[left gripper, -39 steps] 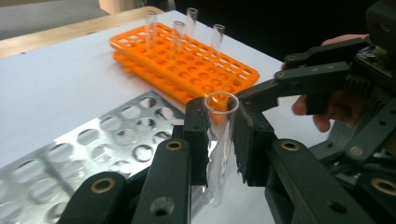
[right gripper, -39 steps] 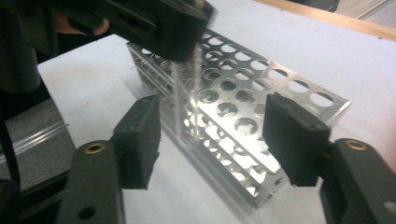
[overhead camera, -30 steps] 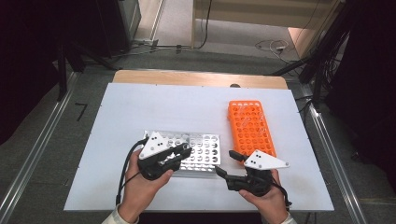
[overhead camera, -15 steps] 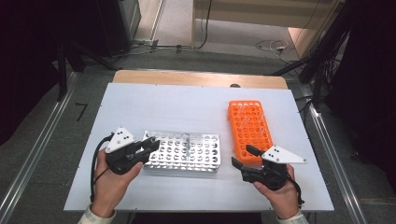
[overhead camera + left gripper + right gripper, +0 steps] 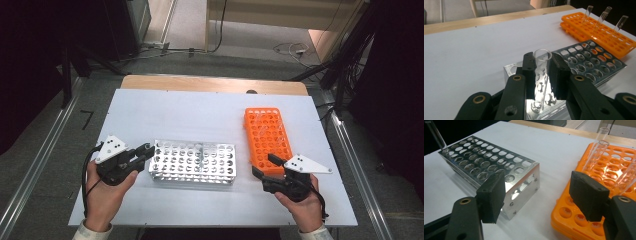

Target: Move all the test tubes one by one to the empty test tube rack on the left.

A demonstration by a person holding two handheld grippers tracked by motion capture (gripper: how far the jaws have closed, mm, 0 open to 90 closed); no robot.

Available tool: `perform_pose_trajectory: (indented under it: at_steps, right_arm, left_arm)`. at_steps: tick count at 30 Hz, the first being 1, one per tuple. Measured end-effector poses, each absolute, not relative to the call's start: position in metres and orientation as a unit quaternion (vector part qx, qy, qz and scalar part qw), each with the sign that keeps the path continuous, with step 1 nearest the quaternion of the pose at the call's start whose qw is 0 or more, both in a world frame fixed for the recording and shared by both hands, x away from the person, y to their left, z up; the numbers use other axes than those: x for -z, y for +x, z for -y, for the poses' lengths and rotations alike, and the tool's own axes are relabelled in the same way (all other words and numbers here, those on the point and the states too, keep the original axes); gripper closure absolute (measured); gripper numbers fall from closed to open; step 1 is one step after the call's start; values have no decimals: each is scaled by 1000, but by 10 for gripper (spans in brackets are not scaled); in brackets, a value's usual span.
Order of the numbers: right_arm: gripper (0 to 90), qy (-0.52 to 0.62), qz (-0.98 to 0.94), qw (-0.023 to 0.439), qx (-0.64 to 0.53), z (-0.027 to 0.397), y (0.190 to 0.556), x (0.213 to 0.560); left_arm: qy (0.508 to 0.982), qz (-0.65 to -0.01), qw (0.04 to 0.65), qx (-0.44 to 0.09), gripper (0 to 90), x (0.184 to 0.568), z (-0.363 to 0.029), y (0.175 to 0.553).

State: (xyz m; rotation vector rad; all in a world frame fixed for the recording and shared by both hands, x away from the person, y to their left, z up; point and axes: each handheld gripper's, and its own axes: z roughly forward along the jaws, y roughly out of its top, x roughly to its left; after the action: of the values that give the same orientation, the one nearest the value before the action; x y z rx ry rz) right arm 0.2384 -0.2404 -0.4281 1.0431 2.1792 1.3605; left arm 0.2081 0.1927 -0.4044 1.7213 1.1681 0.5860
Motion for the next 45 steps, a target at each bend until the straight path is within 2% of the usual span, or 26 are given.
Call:
perform_pose_trajectory:
  at_steps: [20,24,25,27,30,33,37,45]
  right_arm:
    - [278,389,-770,198,-465,251,247,436]
    - [278,391,-770,200,-463,253,249,437]
    - [277,395,-768,202,-461,254,250,438]
    - [277,399,-767,204,-459,255,251,439]
    - [276,404,-764,209,-458,258,253,439]
    - [273,412,-759,217,-455,261,256,441]
    - [273,430,-751,230,-445,267,263,445]
    - [304,454,-739,251,-430,275,284,456]
  left_arm:
    - [743,-476,404,-242,749,444,-176,207]
    - [736,-477,415,-241,662,441,-176,206]
    - [729,-481,424,-239,569,438,-176,205]
    - [721,-484,438,-232,508,436,-177,205]
    - [701,-493,463,-225,367,431,-179,204]
    - [688,-499,478,-221,280,430,-180,204]
    - [675,-508,487,-222,238,429,-182,204]
    - [666,-516,489,-226,228,429,-185,205]
